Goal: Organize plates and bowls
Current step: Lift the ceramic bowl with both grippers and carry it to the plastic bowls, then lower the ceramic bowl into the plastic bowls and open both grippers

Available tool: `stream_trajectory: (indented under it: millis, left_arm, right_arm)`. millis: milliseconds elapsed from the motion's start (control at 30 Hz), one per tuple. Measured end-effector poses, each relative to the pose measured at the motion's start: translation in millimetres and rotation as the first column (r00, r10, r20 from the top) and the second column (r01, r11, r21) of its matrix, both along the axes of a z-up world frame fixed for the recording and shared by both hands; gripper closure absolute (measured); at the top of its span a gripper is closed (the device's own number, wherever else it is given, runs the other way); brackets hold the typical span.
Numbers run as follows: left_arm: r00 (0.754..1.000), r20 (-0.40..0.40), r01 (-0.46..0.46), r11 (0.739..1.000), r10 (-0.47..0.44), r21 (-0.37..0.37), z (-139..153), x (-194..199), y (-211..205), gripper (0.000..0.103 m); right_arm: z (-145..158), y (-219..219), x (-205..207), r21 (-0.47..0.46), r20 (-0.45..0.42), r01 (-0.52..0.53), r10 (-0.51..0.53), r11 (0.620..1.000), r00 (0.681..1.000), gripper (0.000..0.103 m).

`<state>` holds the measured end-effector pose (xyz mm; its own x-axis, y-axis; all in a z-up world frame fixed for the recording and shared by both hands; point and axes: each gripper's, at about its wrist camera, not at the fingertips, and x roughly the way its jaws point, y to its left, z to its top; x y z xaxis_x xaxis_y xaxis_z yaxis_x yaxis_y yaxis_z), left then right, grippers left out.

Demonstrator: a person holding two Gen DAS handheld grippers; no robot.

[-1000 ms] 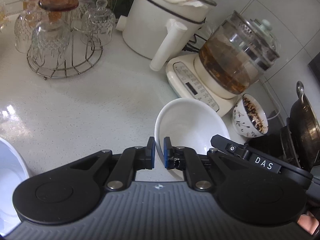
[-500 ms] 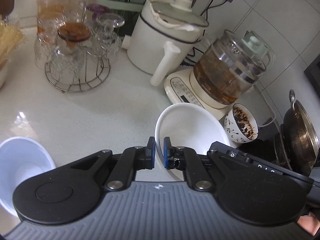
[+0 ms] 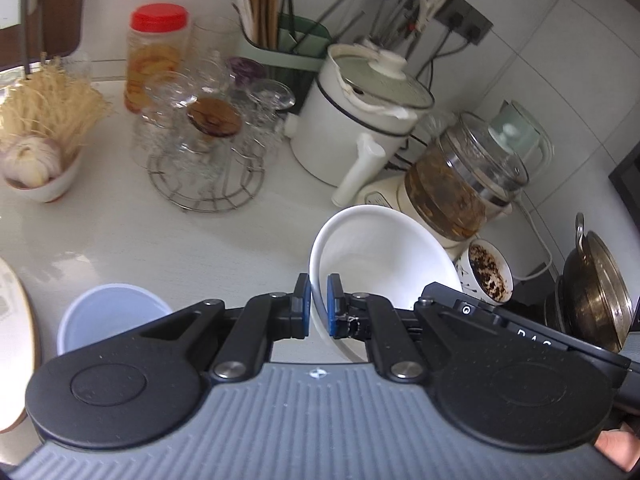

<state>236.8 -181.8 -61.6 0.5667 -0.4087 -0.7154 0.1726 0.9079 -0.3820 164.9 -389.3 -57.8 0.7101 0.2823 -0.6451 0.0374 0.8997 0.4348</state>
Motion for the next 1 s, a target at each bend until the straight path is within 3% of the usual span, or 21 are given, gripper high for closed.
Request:
stream_trajectory:
  millis: [133,333,700,1000]
  left_arm:
    - [0.999,0.011,-0.033,0.999,0.033,0.017,6.6,-5.5,15.1,0.093]
    - [0.994,-0.033,-0.102,0.995,0.102,-0.003,-2.6,-13.5,44.7,0.094]
    - [0.970,-0.107,-0.221,0.975,0.220,0.002,-27.4,-27.9,94.3,0.093]
    - [0.950,-0.166,-0.263,0.964,0.265,0.034,-57.3,-27.0,132.5,0.093]
  right_arm:
    - [4.7,14.4,2.4,0.006,-0.006,-0.038,0.038,0.999,0.999,0.091]
    - [1.7,38.8,10.0,-0.001,-0.036,-0.106,0.106,0.994,0.994,0.091]
    - [-20.9,85.8,23.5,-0.002,-0.111,-0.223,0.221,0.975,0.969,0.091]
    - [-39.4,129.6,37.1,-0.036,-0.157,-0.314,0.305,0.949,0.939,0.092]
